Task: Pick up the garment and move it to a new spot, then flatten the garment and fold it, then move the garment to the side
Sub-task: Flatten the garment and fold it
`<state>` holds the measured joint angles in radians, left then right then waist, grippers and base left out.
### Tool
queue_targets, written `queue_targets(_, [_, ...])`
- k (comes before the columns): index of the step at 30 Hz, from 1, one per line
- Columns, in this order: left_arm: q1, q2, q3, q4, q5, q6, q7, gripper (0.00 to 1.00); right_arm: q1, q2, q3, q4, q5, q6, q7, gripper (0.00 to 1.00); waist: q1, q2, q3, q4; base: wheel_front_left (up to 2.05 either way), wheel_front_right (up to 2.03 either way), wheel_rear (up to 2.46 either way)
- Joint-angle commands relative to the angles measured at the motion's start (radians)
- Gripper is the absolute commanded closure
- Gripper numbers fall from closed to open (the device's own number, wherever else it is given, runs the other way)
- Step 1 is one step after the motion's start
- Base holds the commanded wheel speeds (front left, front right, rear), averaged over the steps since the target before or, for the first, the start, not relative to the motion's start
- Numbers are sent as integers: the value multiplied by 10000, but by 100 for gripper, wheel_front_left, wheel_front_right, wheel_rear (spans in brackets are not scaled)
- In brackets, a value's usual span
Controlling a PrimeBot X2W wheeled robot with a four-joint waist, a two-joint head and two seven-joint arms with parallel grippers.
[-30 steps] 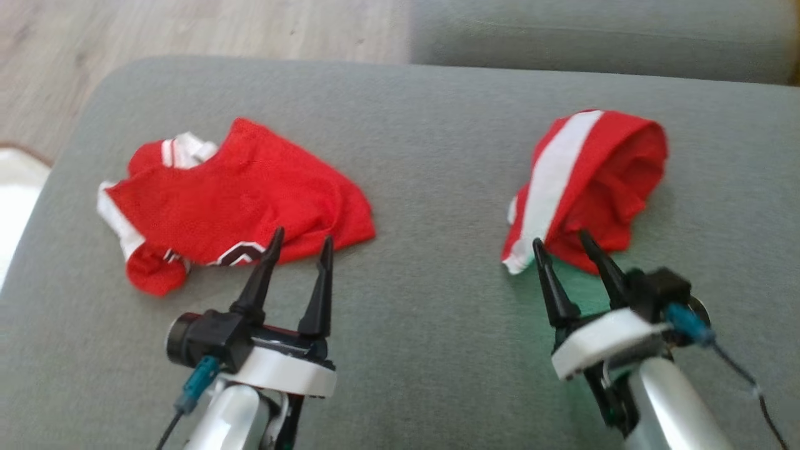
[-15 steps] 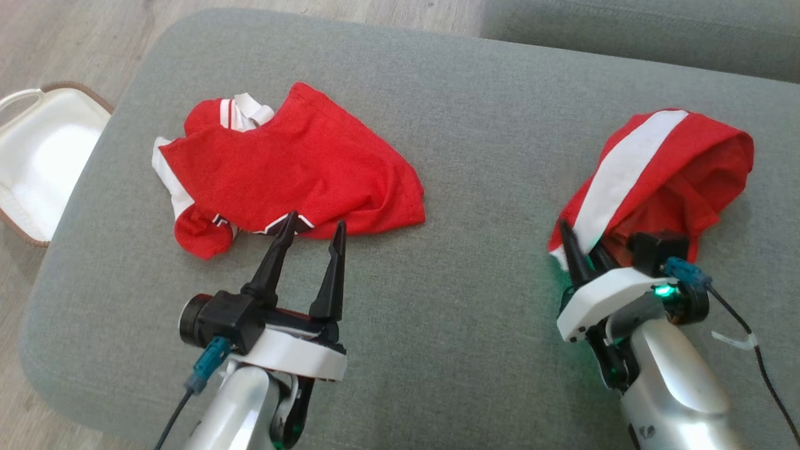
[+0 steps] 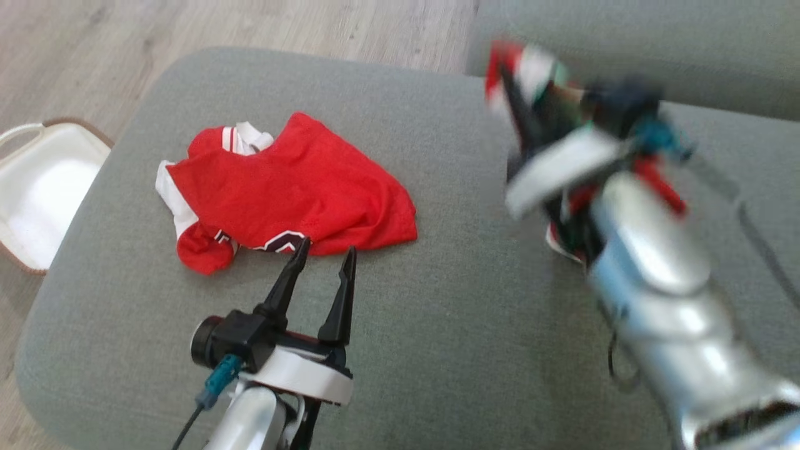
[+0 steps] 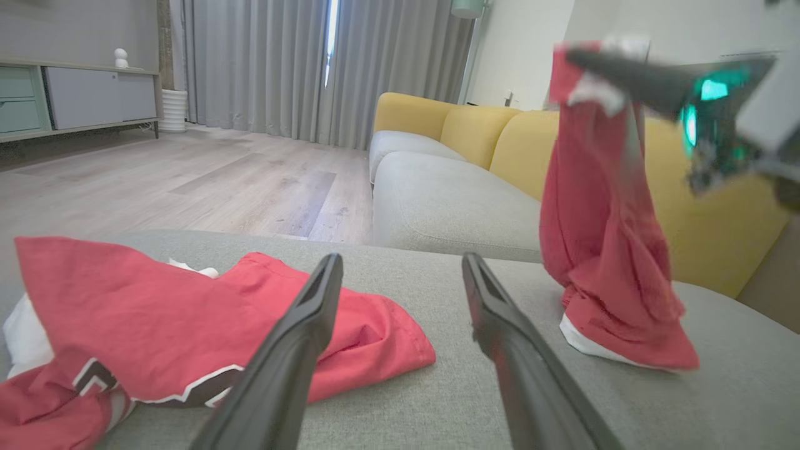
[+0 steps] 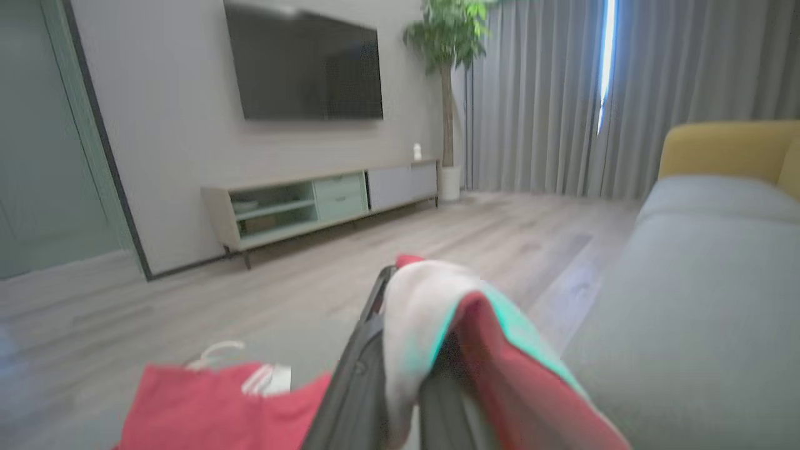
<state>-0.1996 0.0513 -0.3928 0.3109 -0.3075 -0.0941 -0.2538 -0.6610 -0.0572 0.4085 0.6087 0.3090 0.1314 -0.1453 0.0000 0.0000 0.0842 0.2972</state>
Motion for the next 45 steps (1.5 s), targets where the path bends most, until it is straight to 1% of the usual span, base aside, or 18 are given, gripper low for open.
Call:
queue_targets(1, [-134, -4, 254, -247, 99, 5, -80, 0, -1050, 70, 159, -573, 365, -7, -261, 100, 0, 0, -204, -53, 0, 0, 0])
queue_targets(4, [28, -6, 366, -301, 160, 77, -80, 0, -2138, 70, -180, -873, 728, -7, -415, 100, 0, 0, -324, -259, 0, 0, 0])
queue_targets(8, [107, -6, 591, -437, 259, 156, -80, 0, -2086, -101, -1099, -1326, 582, -7, -147, 100, 0, 0, -258, -666, 0, 0, 0])
queue_targets(10, [120, -7, 652, -488, 302, 144, -80, 0, -1597, -516, -1648, -1656, 686, -7, 307, 100, 0, 0, -185, -891, 0, 0, 0])
queue_targets(11, [102, -7, 671, -530, 339, 115, -80, 0, -887, -1076, -2127, -1900, 787, -7, 946, 100, 0, 0, -80, -1116, 0, 0, 0])
queue_targets(13, [49, -8, 680, -573, 355, 86, -80, 0, -70, -1759, -2578, -1799, 815, -7, 1825, 100, 0, 0, 75, -1346, 0, 0, 0])
queue_targets(14, [49, -8, 680, -573, 355, 86, -80, 0, -70, -1759, -2578, -1799, 815, -7, 1825, 100, 0, 0, 75, -1346, 0, 0, 0])
queue_targets(15, [5, -8, 669, -592, 362, 69, -80, 0, 264, -2102, -2789, -1655, 735, -7, 2194, 100, 0, 0, 173, -1456, 0, 0, 0])
queue_targets(16, [-48, -8, 649, -613, 367, 53, -80, 0, 528, -2345, -3179, -1389, 713, -7, 2468, 88, 0, 0, 268, -1563, 0, 0, 0])
queue_targets(17, [-104, -8, 614, -625, 362, 34, -80, 0, 734, -2654, -3484, -1030, 403, -7, 2711, 12, 0, 0, 362, -1648, 0, 0, 0])
queue_targets(18, [-169, -9, 559, -628, 363, 15, -80, 0, 855, -2889, -3710, -706, 52, -7, 2853, 0, 0, 0, 458, -1703, 0, 0, 0])
queue_targets(19, [-235, -9, 517, -623, 355, 0, -80, 0, 892, -2979, -3979, -439, -201, -7, 2849, 0, 0, 0, 539, -1755, 0, 0, 0])
queue_targets(22, [-390, -9, 493, -592, 323, -17, -80, 0, 748, -2785, -4888, 235, -778, -7, 2698, 0, 0, 0, 718, -1891, 0, 0, 0])
queue_targets(27, [-474, -10, 584, -538, 341, -31, -80, 0, 440, -2147, -5324, 144, -1554, -7, 1887, 0, 0, 0, 764, -2088, 0, 0, 0])
queue_targets(33, [-415, -10, 851, -556, 369, -4, -80, 0, 1058, -1290, -4600, -1426, -2522, -7, 523, 0, 0, 0, 429, -2340, 0, 0, 0])
queue_targets(39, [-316, -10, 1034, -721, 465, -98, -80, 0, 2961, -252, -4144, -3712, -3579, -7, -390, 0, 0, 0, -28, -2366, 0, 0, 0])
queue_targets(42, [-199, -10, 1257, -809, 466, -89, -80, 0, 4061, 14, -3891, -4551, -3602, -7, -637, 0, 0, 0, -169, -2412, 0, 0, 0])
queue_targets(45, [-52, -10, 1195, -667, 492, -133, -80, 0, 5086, 60, -3597, -4943, -3333, -7, -839, 0, 0, 0, -309, -2388, 0, 0, 0])
